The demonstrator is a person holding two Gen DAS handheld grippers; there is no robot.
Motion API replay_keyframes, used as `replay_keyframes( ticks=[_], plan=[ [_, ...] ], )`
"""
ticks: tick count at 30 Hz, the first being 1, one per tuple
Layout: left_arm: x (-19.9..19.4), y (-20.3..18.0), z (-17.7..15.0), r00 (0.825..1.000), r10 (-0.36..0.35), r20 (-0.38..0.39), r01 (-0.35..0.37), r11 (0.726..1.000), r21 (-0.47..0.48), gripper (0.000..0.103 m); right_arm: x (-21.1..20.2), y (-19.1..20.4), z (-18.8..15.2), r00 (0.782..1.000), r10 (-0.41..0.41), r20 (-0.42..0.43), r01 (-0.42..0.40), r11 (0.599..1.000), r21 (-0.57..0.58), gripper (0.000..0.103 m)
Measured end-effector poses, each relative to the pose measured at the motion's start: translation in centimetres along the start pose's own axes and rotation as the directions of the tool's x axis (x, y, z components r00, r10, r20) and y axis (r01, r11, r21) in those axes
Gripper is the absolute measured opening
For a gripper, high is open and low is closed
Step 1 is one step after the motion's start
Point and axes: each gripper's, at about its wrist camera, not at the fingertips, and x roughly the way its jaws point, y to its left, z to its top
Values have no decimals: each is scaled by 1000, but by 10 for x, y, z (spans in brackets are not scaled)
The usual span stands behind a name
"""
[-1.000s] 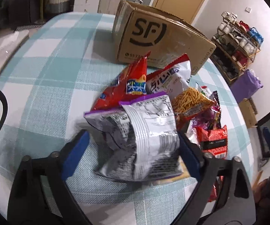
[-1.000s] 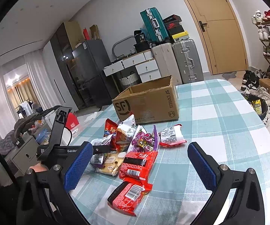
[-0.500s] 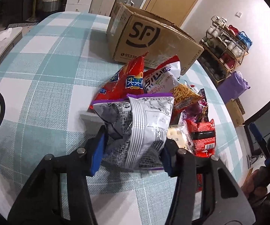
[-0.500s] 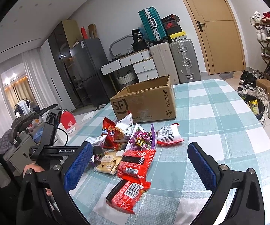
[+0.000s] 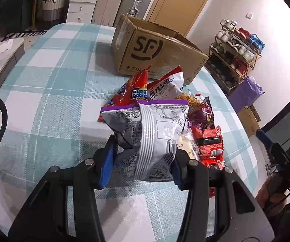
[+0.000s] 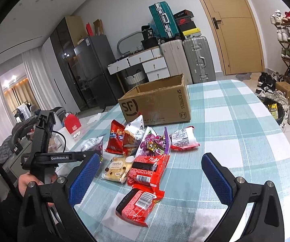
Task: Organize snacks
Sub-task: 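Grasp the silver-purple chip bag with the left tool while the right tool grasps a red wafer bar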
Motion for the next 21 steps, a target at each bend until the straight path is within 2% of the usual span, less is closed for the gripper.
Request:
replay_keyframes(
  ticks=[6, 11, 17, 21],
  plan=[
    [-17, 6, -4, 1000, -1, 23, 1, 1000, -5, 45, 7, 2, -1, 999, 7, -42, -7, 1000, 0, 103],
    [-34, 6, -8, 999, 12, 47, -13, 1000, 14, 45, 19, 6, -6, 993, 25, -112, -23, 1000, 11, 103],
    [-52, 10, -12, 998, 16, 66, -16, 1000, 5, 45, 34, 15, -30, 981, 6, -194, -5, 1000, 11, 103],
    [-57, 10, -15, 997, 15, 69, -16, 1000, 2, 46, 48, 17, -45, 963, 10, -268, -3, 1000, 25, 103]
  ],
)
